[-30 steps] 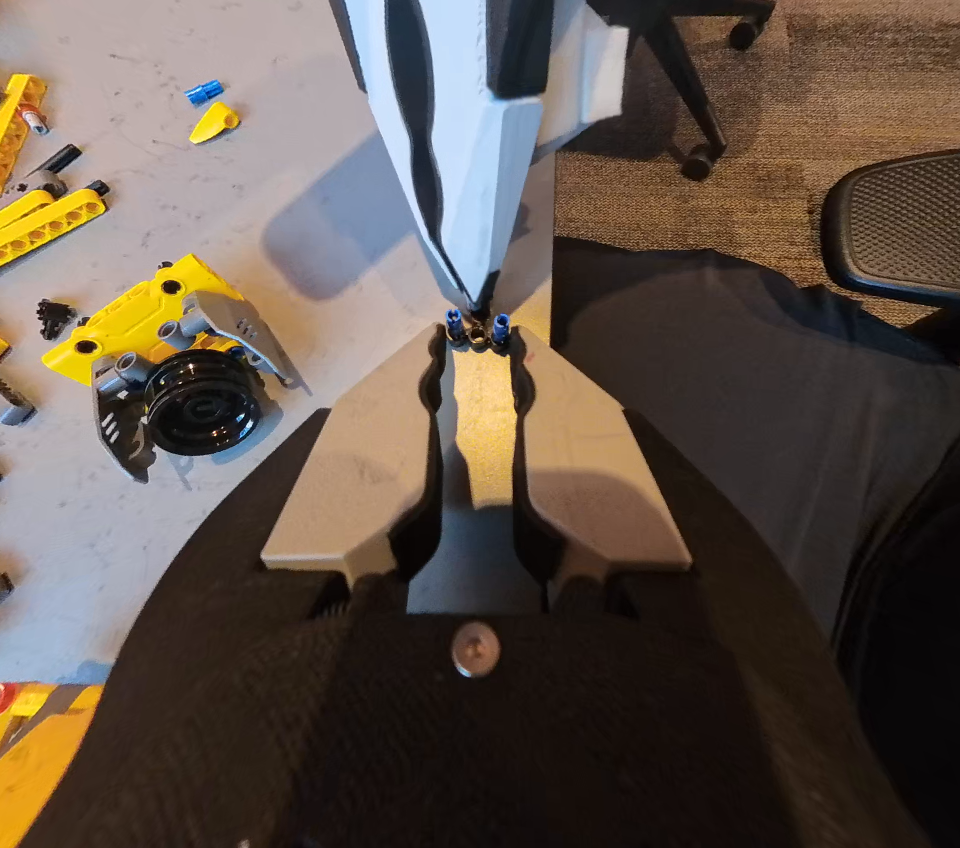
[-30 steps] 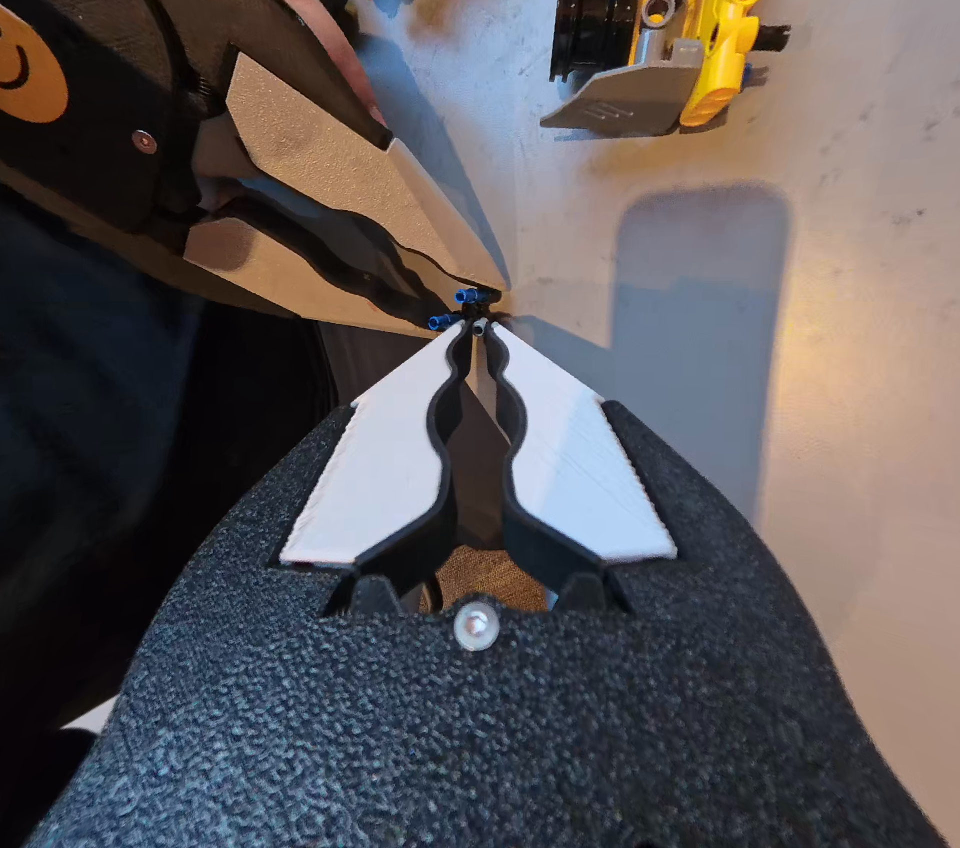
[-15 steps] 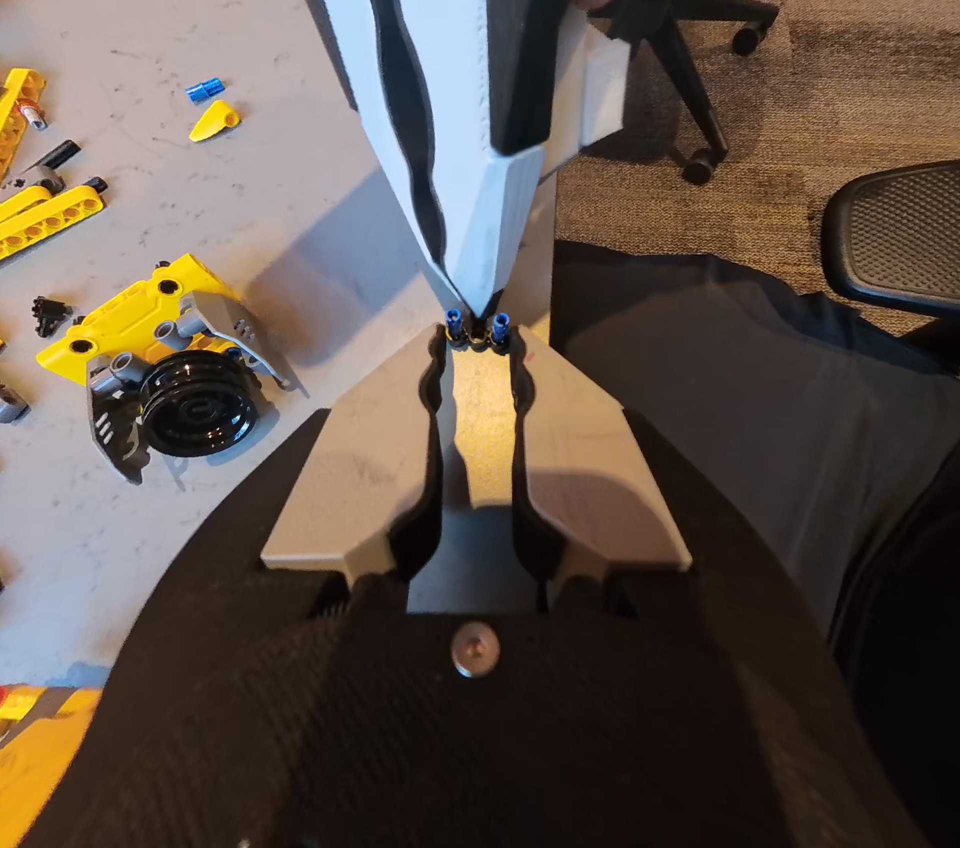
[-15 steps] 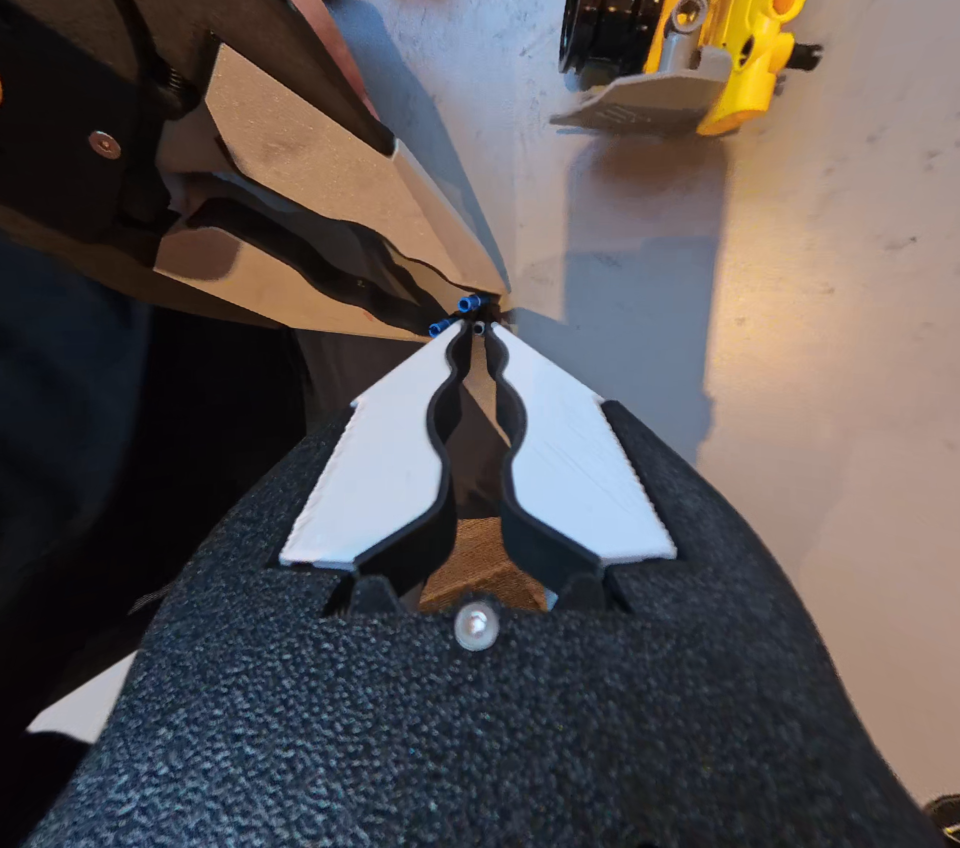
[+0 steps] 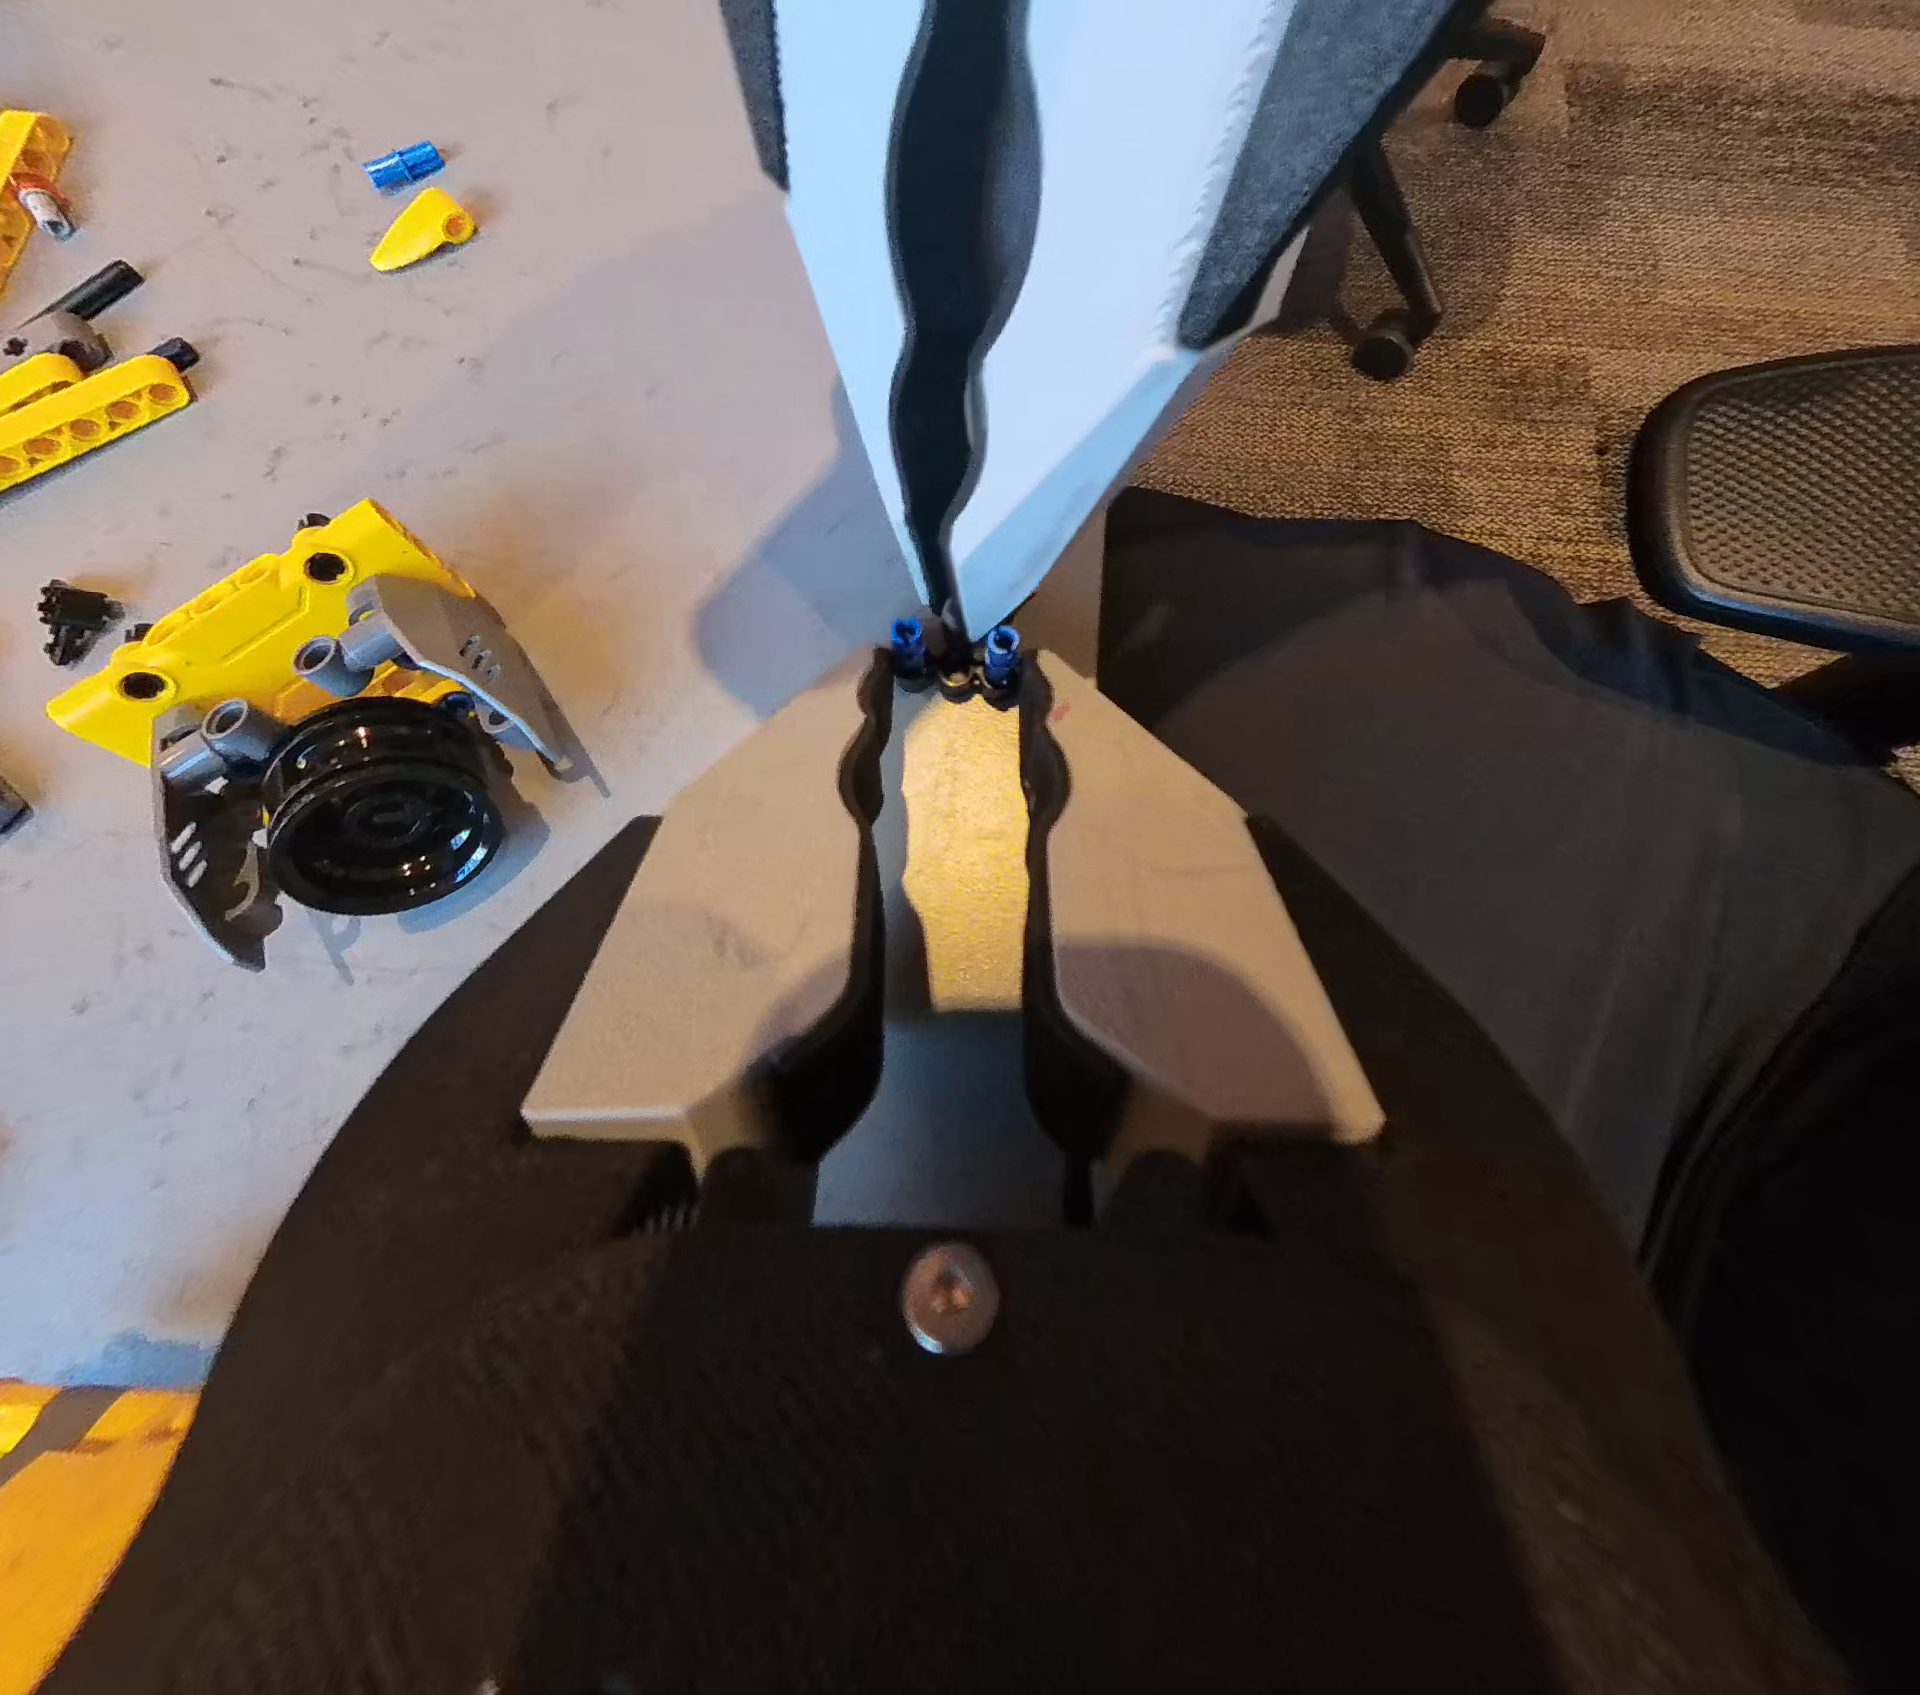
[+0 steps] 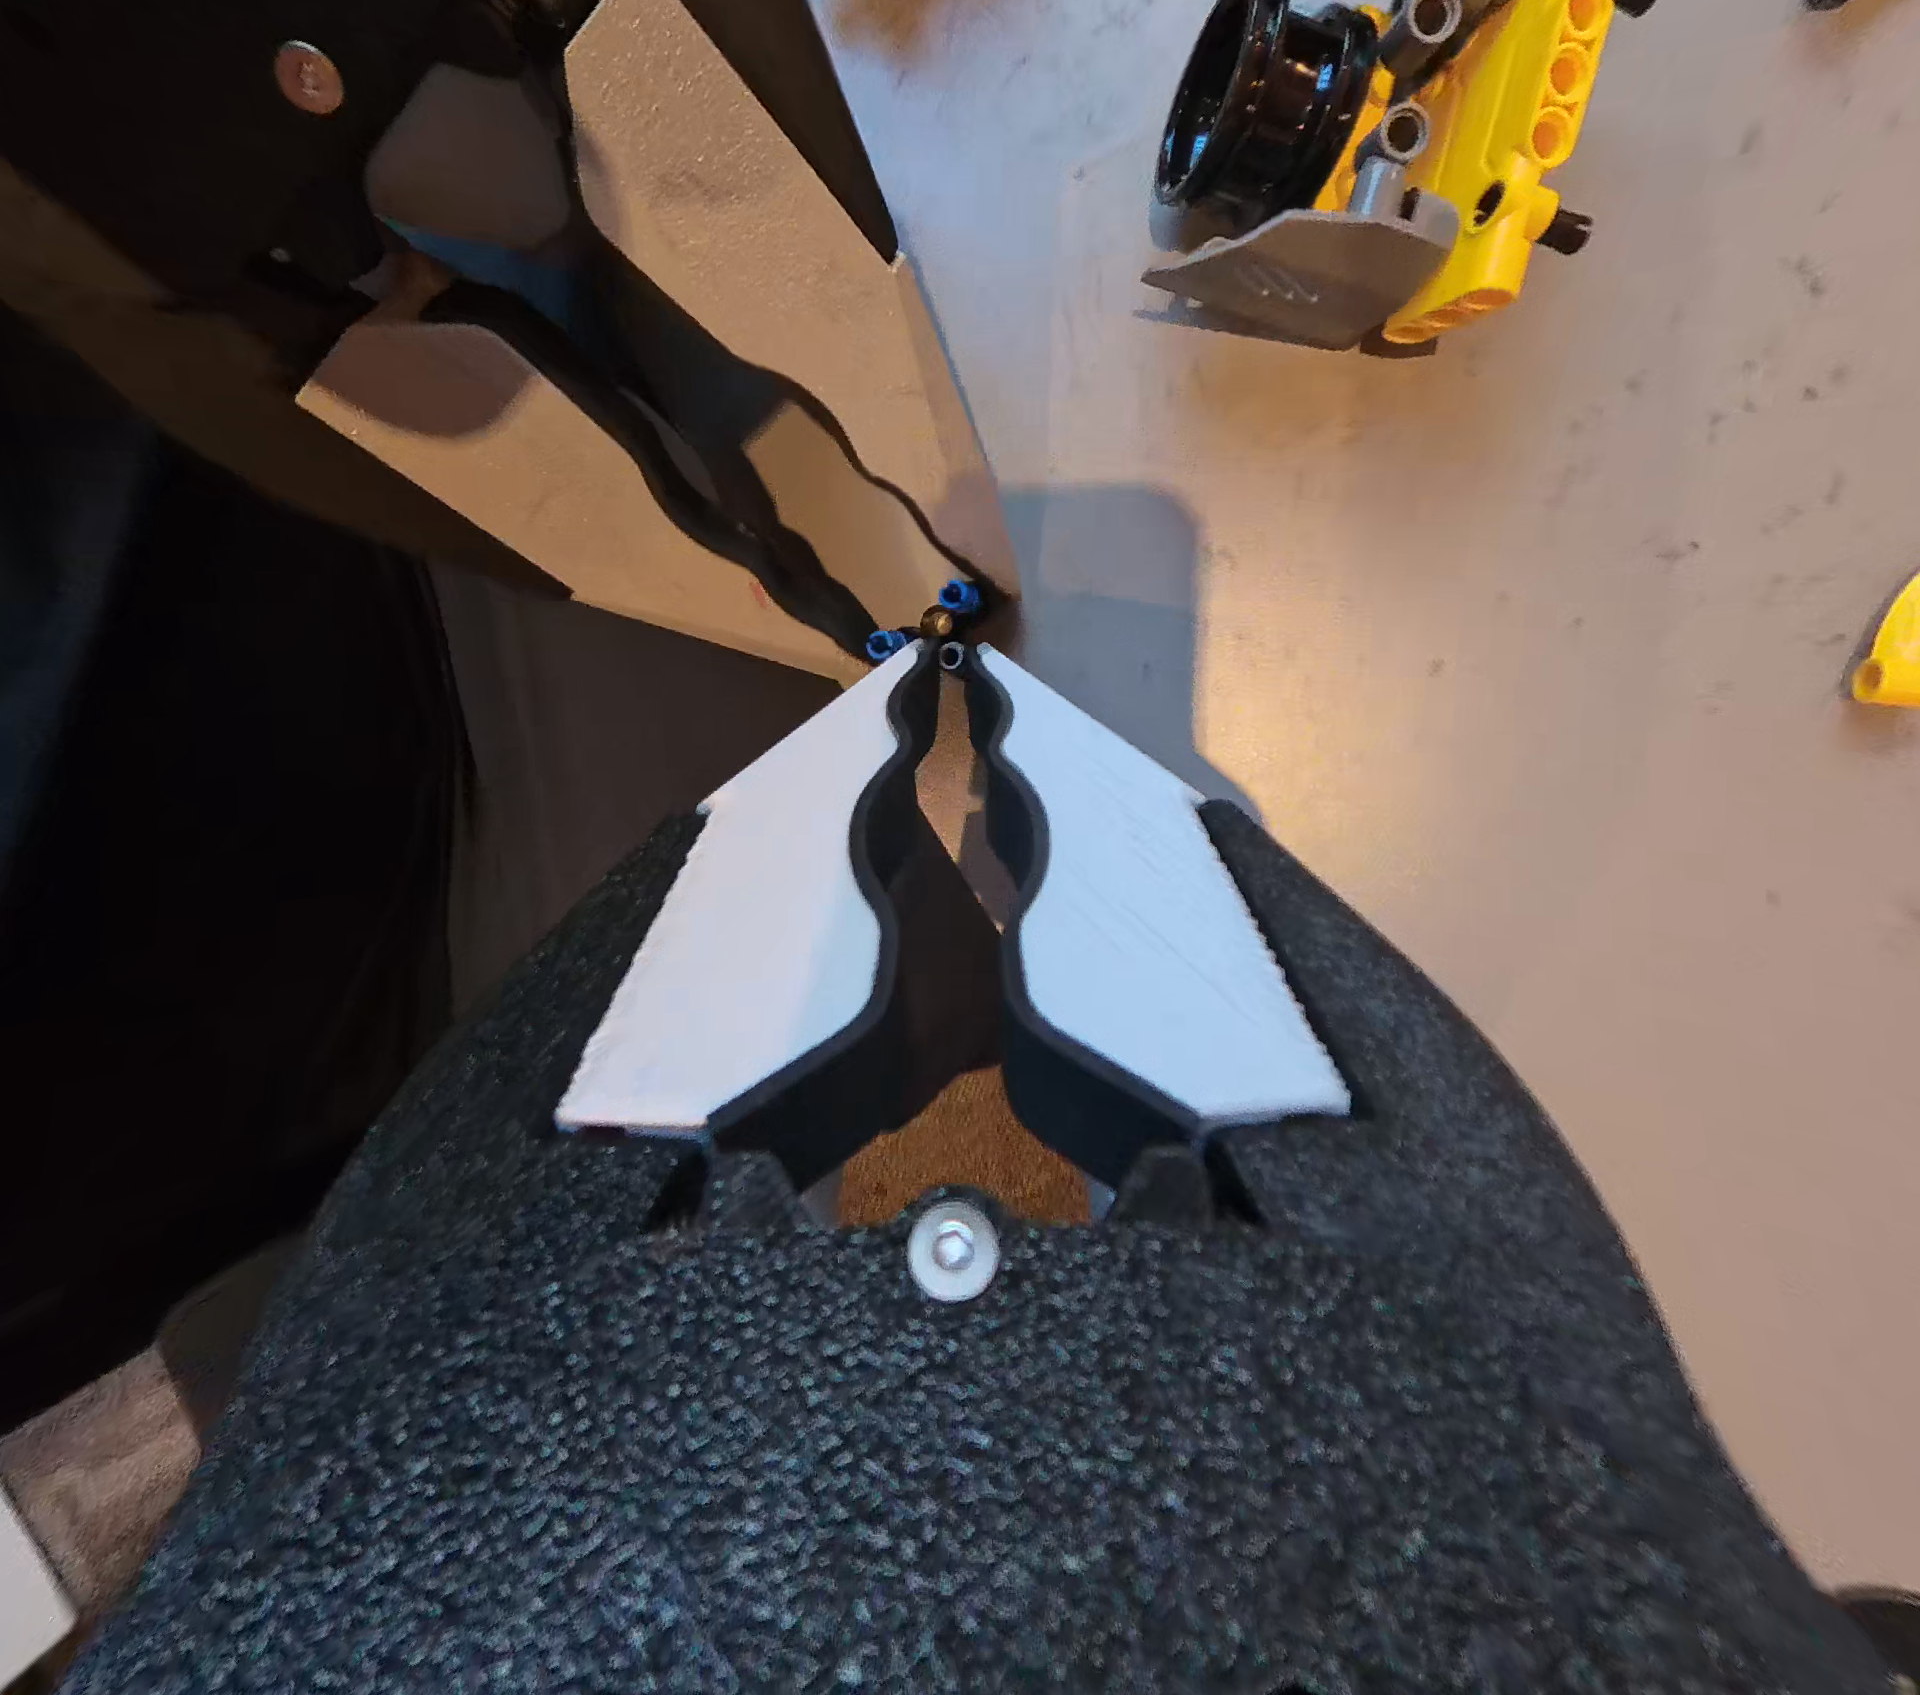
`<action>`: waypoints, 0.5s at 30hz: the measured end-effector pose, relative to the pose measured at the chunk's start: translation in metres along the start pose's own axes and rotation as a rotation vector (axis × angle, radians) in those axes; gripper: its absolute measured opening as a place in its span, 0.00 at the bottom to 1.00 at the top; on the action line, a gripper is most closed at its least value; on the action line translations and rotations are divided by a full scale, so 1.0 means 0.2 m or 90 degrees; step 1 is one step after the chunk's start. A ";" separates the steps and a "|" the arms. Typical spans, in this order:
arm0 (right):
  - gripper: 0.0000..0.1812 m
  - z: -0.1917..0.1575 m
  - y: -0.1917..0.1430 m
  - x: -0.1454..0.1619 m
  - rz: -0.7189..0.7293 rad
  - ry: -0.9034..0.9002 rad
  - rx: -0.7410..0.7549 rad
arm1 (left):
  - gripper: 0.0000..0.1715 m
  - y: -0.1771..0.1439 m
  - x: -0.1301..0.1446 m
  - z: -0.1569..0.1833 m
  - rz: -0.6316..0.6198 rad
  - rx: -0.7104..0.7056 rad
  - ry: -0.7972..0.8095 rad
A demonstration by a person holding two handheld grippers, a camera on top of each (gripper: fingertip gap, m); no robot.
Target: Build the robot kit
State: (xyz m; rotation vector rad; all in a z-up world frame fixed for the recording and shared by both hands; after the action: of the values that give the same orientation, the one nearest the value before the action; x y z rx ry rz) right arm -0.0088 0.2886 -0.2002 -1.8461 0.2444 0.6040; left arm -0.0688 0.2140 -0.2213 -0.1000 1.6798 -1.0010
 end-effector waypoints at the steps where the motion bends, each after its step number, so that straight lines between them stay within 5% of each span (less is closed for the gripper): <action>1: 0.02 0.00 0.00 0.01 0.018 0.001 0.001 | 0.13 0.00 0.00 0.00 0.000 0.001 -0.002; 9: 0.02 0.01 0.01 0.06 0.123 -0.003 0.009 | 0.13 0.00 0.00 -0.02 -0.001 -0.001 -0.020; 15: 0.02 -0.01 0.01 0.05 0.101 -0.069 0.049 | 0.13 0.00 0.00 -0.02 -0.001 -0.001 -0.020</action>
State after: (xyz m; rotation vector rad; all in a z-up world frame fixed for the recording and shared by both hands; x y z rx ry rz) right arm 0.0006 0.2868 -0.2058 -1.7252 0.3389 0.7908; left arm -0.0713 0.2159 -0.2216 -0.1168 1.6523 -0.9945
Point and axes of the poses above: each gripper's, where its closed fingertips meet, y out along the fingers, x out of its underside, z = x × y across the jaws, the point moved 8 cm from there along -y, back along the fingers, and after that the axes turned 3 degrees about z, right-handed, at the moved point
